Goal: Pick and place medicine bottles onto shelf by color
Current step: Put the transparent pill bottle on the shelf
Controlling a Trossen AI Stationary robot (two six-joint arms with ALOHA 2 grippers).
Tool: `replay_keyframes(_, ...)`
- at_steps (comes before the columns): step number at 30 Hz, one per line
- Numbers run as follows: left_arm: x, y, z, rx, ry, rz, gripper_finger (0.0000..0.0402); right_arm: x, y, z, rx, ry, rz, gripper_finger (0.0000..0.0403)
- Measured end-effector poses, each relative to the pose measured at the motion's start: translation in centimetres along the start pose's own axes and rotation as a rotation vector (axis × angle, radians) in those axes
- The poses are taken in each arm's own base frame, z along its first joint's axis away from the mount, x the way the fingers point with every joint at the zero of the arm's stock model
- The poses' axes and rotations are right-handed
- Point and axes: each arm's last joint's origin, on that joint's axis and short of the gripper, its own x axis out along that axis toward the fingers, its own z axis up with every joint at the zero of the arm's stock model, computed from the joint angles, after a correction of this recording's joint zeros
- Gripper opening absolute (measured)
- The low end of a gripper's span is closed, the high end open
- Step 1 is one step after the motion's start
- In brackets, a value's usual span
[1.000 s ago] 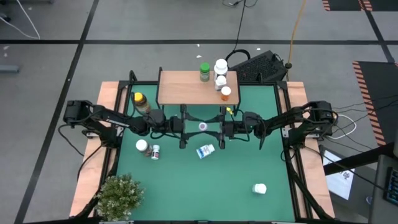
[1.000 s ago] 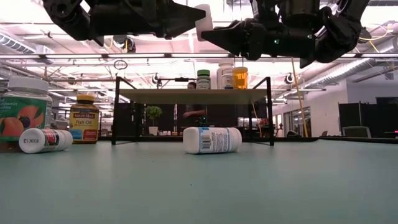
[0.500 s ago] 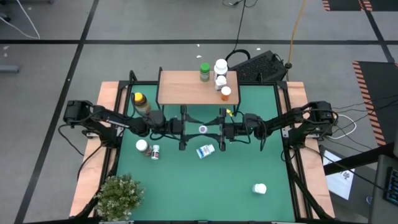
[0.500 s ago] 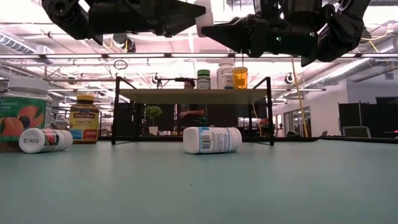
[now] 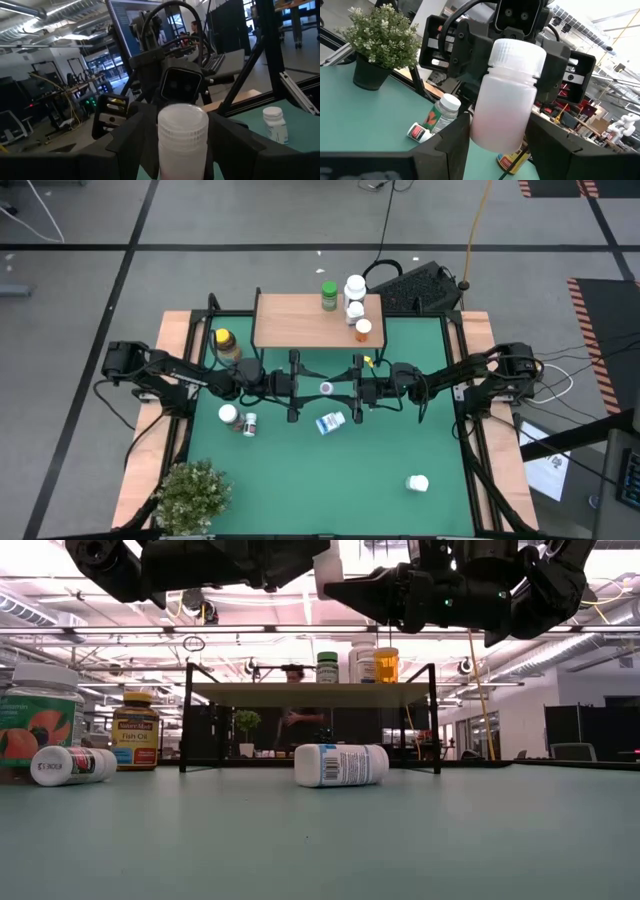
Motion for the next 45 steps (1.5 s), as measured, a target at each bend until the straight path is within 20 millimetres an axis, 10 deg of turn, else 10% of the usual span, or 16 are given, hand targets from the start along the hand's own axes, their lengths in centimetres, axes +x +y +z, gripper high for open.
replay_keyframes(30,0.0,0.01,0.04,-0.023,-0.004,0.002,0.021,0.71,-0.25,0.23,0.011,0.022,0.011,0.0173)
replay_keyframes(45,-0.01,0.05,-0.03,-0.04,0.001,0.003,0.0145,0.71,-0.26,0.16,0.055,0.03,0.009,0.0173)
